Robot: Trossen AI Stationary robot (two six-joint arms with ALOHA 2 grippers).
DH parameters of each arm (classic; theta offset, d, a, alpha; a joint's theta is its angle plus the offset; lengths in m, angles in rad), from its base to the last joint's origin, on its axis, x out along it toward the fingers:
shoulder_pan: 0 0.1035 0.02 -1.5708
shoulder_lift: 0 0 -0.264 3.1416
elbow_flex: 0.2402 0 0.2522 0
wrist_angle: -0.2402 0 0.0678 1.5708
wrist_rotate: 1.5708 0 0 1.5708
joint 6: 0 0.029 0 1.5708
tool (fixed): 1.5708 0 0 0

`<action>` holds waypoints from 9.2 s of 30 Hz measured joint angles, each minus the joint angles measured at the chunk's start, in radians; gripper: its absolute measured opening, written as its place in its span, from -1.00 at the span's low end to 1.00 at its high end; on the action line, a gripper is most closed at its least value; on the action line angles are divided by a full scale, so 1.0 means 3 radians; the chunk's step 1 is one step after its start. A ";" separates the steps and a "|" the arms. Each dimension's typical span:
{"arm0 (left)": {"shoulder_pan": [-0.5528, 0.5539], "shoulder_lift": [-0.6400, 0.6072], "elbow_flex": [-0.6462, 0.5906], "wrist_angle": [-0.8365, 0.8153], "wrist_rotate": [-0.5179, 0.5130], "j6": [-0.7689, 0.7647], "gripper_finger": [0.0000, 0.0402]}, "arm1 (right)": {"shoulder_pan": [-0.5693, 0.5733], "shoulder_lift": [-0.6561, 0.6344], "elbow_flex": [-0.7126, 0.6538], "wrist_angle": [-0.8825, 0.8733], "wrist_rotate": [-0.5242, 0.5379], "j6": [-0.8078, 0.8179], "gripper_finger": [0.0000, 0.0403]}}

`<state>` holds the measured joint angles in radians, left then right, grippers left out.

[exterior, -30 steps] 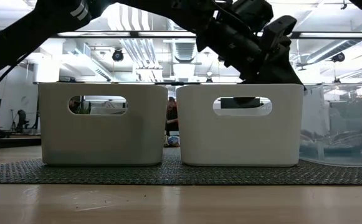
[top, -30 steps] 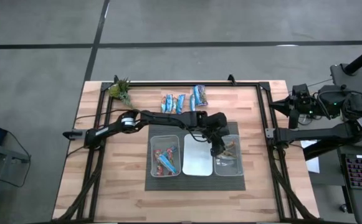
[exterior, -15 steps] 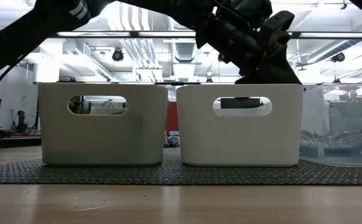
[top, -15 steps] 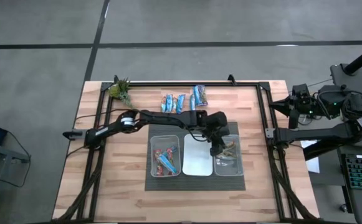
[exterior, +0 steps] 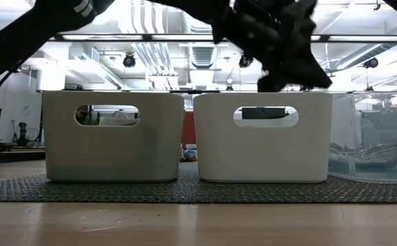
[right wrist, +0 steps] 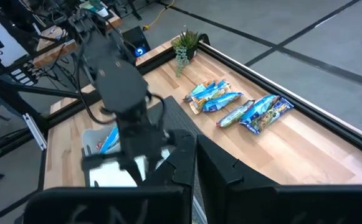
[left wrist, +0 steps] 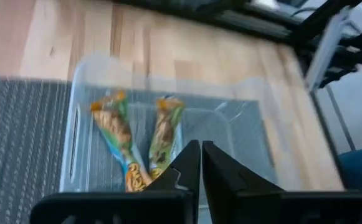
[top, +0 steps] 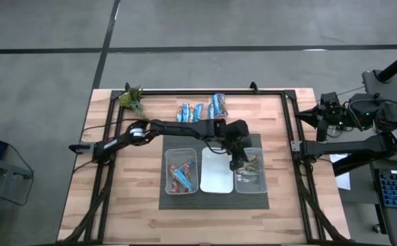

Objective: Pick and place Granola Bars by type
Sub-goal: Put the blue granola bar into the white bin

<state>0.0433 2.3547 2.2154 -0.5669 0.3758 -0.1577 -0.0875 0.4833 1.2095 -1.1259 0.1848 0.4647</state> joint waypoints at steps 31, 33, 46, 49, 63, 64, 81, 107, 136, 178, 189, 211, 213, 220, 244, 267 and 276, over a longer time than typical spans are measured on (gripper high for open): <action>0.0005 -0.1731 -0.0039 -0.0494 -0.0815 0.0288 -1.00 | -0.0001 0.0011 -0.0019 0.0004 0.0001 -0.0015 -0.96; 0.0011 -0.1855 -0.0037 -0.0482 -0.0815 0.0307 -1.00 | -0.0001 0.0011 -0.0019 0.0004 0.0001 -0.0016 -0.96; 0.0001 -0.2419 -0.0037 -0.1037 -0.1051 0.0507 -1.00 | -0.0001 0.0011 -0.0019 0.0005 0.0001 -0.0015 -0.96; 0.0001 -0.2461 -0.0051 -0.1061 -0.1087 0.0514 -1.00 | -0.0001 0.0011 -0.0022 0.0005 0.0001 -0.0015 -0.96; -0.0005 -0.3219 -0.1480 0.0060 -0.0967 0.0400 -1.00 | -0.0001 0.0011 -0.0092 0.0027 -0.0002 -0.0002 -0.96; 0.0004 -0.3322 -0.1665 0.0177 -0.0967 0.0398 -1.00 | 0.0000 0.0011 -0.0103 0.0031 -0.0002 -0.0002 -0.96; 0.0373 -0.4339 -0.3654 0.1476 -0.1017 -0.0172 -1.00 | 0.0000 0.0012 -0.0378 0.0419 -0.0003 0.0035 -0.96; 0.0795 -0.4400 -0.3719 0.1357 -0.0957 -0.0177 -1.00 | -0.0416 0.1180 0.0012 0.0726 0.0437 0.0171 -0.96; 0.0841 -0.4707 -0.3746 0.0891 -0.1111 -0.0061 -1.00 | -0.1954 0.3320 0.0740 0.0746 -0.0384 0.0037 0.29; 0.0841 -0.4729 -0.3745 0.0887 -0.1260 -0.0256 -1.00 | -0.2046 0.5267 0.1338 0.0975 -0.0734 0.0185 0.31; 0.0841 -0.4729 -0.3746 0.0883 -0.1260 -0.0291 -1.00 | -0.2043 0.5434 0.1350 0.1083 -0.0771 0.0185 0.25; 0.0841 -0.4728 -0.3746 0.0888 -0.1336 -0.0300 -1.00 | -0.2054 0.5597 0.1350 0.1133 -0.0792 0.0184 0.14; 0.0841 -0.4728 -0.3746 0.0887 -0.1347 -0.0300 -1.00 | -0.2055 0.5597 0.1350 0.1132 -0.0792 0.0185 0.10; 0.0841 -0.4728 -0.3746 0.0887 -0.1346 -0.0300 -1.00 | -0.2055 0.5597 0.1350 0.1129 -0.0792 0.0184 -0.11; 0.0840 -0.4727 -0.3746 0.0888 -0.1346 -0.0358 -1.00 | -0.2055 0.5596 0.1349 0.1130 -0.0790 0.0159 -0.84; 0.0840 -0.4727 -0.3746 0.0888 -0.1345 -0.0388 -1.00 | -0.1954 0.4854 0.1347 0.0670 -0.0901 -0.0203 -0.86; 0.0841 -0.4727 -0.3746 0.0891 -0.1345 -0.0382 -1.00 | -0.1328 0.4096 0.1347 0.0644 -0.0913 -0.0255 -0.86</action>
<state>0.2955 0.9367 1.0916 -0.2996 -0.0277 -0.2723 -0.4860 1.7120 1.6135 -0.9328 -0.0891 0.3882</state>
